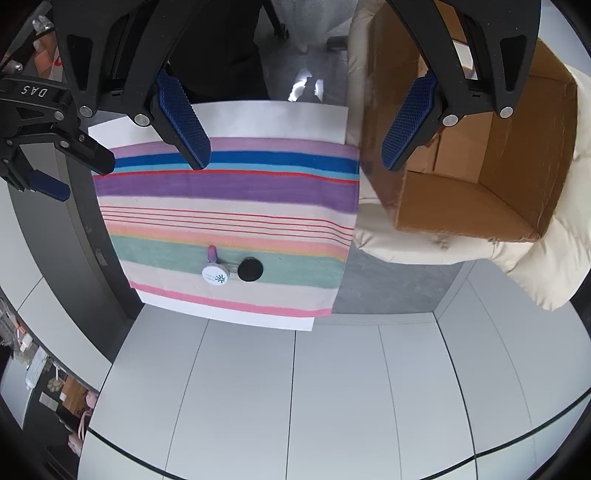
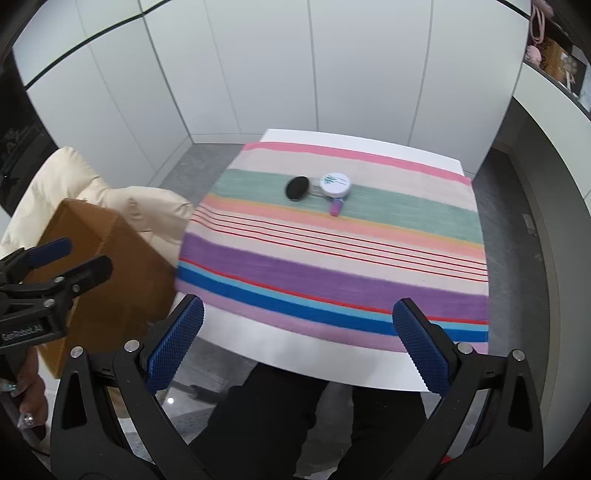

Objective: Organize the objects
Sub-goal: 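Move both empty tools back from the box toward the striped cloth, then grasp the black sponge with the left tool while the right tool grasps the pink-capped tube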

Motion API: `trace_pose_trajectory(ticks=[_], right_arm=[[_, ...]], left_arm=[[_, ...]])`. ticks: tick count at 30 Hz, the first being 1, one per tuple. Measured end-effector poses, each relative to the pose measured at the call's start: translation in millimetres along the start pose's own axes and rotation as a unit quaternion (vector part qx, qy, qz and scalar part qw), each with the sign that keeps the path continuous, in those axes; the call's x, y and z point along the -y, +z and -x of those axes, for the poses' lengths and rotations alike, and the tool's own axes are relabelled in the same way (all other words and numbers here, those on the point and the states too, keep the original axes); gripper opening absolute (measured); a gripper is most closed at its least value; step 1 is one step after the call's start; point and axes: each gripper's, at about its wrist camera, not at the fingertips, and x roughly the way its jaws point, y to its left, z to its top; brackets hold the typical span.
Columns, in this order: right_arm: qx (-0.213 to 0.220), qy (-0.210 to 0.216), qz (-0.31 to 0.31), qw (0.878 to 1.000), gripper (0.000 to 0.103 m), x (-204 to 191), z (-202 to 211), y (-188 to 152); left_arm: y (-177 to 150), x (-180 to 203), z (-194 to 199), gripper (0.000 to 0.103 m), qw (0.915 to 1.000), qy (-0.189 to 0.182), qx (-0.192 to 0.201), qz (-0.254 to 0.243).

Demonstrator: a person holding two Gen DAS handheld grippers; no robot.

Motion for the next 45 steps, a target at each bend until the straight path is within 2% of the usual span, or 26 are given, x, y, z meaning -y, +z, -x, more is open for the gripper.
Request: trace_pose_trajectory(ticks=[4,9,14,19,23,29,32,34,35,36,38,39,41,43,44,45], right_arm=[[-0.003,-0.005,-0.006,1.0,0.103,15,-18,3],[0.007,-0.005,-0.014,1.0,0.103,33,-53,16],[0.016,-0.021,-0.018,0.999,0.103,53,-112,40],[0.014,-0.013,-0.028,0.999,0.103,72,-175,62],[0.009,-0.022,-0.038,0.999,0.095,82,-223,76],[-0.002,-0.025,-0.033,0.999,0.09,91,-283,86],[0.0,-0.024,-0.005,1.0,0.076,87,-301,89],[0.017,-0.038,0.025,0.999,0.066,81,-306,91],[0.022,-0.038,0.035,0.998,0.056,79,-306,92],[0.027,-0.032,0.042,0.998,0.04,79,-306,93],[0.031,-0.029,0.055,0.998,0.024,81,-305,93],[0.03,-0.026,0.056,0.998,0.02,84,-304,93],[0.028,-0.021,0.053,0.998,0.02,95,-302,90],[0.028,-0.022,0.051,0.998,0.02,103,-298,85],[0.028,-0.024,0.051,0.998,0.02,105,-297,83],[0.027,-0.025,0.05,0.998,0.02,108,-296,81]], left_arm=[[10,16,-26,0.095,0.9993,0.034,-0.003,-0.016],[30,28,-71,0.095,0.9985,0.041,-0.034,-0.016],[59,35,-125,0.095,0.9966,0.059,-0.056,-0.007],[87,49,-191,0.095,0.9953,0.079,-0.056,-0.003],[95,60,-244,0.094,0.994,0.089,-0.064,0.003],[108,58,-290,0.094,0.9954,0.052,-0.076,0.026],[114,62,-303,0.094,0.9962,0.04,-0.075,0.02],[117,66,-314,0.094,0.9964,0.035,-0.076,0.013],[118,69,-320,0.094,0.9964,0.034,-0.078,0.009],[120,71,-323,0.094,0.9964,0.032,-0.079,0.007],[122,78,-333,0.094,0.9967,0.021,-0.078,-0.001],[122,81,-336,0.094,0.9968,0.018,-0.078,-0.005],[122,91,-342,0.094,0.997,0.011,-0.074,-0.021],[121,102,-349,0.093,0.9967,0.019,-0.069,-0.039],[121,106,-352,0.091,0.9967,0.024,-0.065,-0.043],[121,107,-353,0.083,0.9968,0.023,-0.062,-0.045]])
